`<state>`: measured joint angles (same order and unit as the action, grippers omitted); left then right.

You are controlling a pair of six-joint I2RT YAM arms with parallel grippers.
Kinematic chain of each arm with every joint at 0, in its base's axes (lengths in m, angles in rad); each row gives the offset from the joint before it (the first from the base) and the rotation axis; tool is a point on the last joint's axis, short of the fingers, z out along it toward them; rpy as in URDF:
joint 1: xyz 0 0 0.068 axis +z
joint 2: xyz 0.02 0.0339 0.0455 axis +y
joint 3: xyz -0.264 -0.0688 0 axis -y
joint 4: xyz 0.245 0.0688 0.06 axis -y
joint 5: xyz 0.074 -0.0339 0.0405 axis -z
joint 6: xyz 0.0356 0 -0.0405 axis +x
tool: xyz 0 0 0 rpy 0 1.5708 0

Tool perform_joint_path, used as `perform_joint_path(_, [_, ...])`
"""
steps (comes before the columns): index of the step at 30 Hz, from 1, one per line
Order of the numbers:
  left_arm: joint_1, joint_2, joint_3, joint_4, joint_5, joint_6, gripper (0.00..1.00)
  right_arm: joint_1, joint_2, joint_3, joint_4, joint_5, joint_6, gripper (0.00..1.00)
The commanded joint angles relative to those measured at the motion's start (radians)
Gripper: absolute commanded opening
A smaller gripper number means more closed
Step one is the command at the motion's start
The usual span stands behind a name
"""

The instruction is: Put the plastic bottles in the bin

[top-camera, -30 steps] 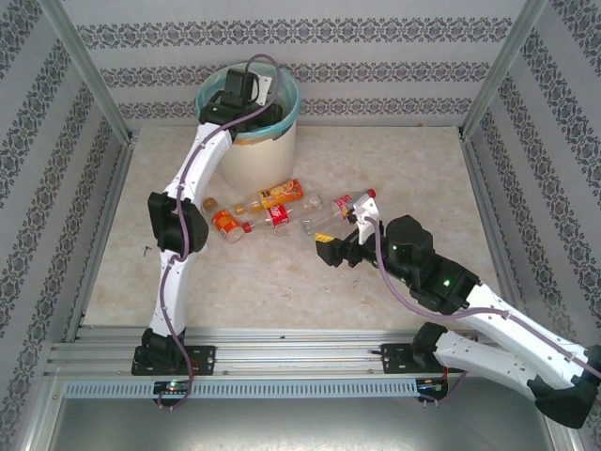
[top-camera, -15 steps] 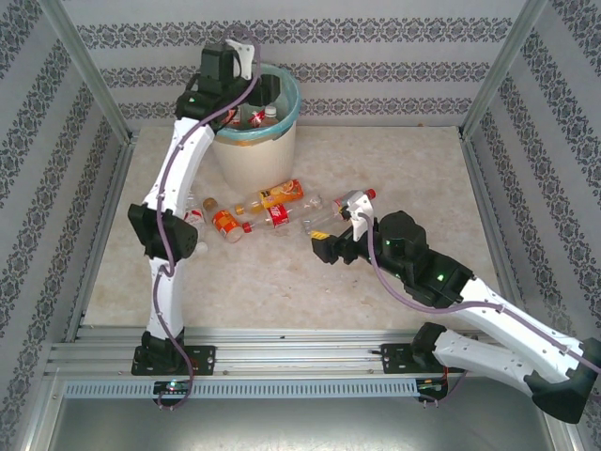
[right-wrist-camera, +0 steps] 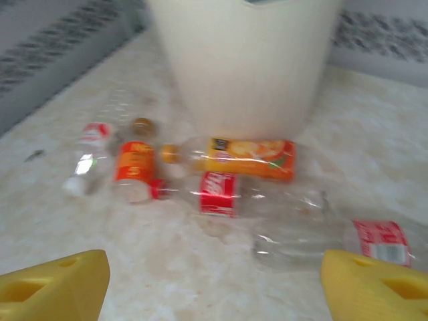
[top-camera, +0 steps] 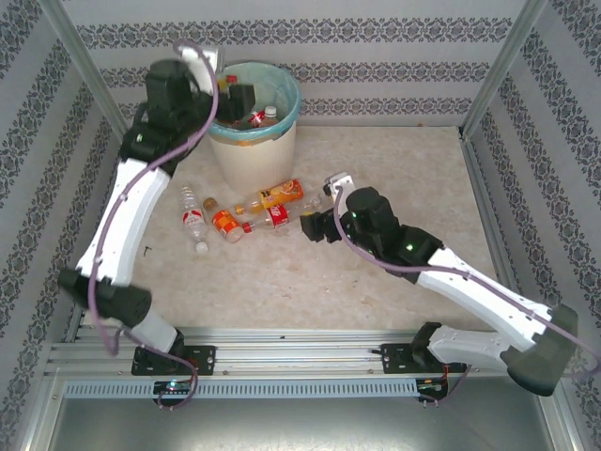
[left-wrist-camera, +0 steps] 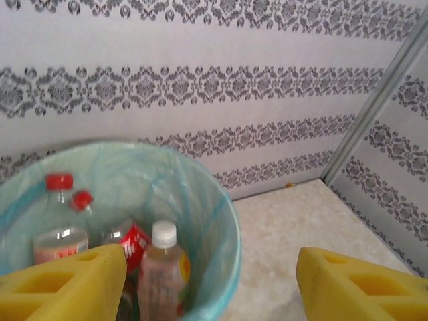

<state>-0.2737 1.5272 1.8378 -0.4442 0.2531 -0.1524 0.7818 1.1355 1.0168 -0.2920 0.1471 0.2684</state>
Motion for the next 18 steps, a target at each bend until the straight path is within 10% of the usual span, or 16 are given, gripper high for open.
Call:
perform_joint_path(1, [-0.057,-0.176,-0.269,0.224,-0.021,-0.001,0.69,-0.101,0.059,0.013,-0.055,0.094,0.209,0.82])
perform_joint_path(18, [-0.361,-0.619,-1.007,0.363,-0.103,0.025,0.68,-0.468,0.460,0.097,-0.022,0.029,0.581,0.83])
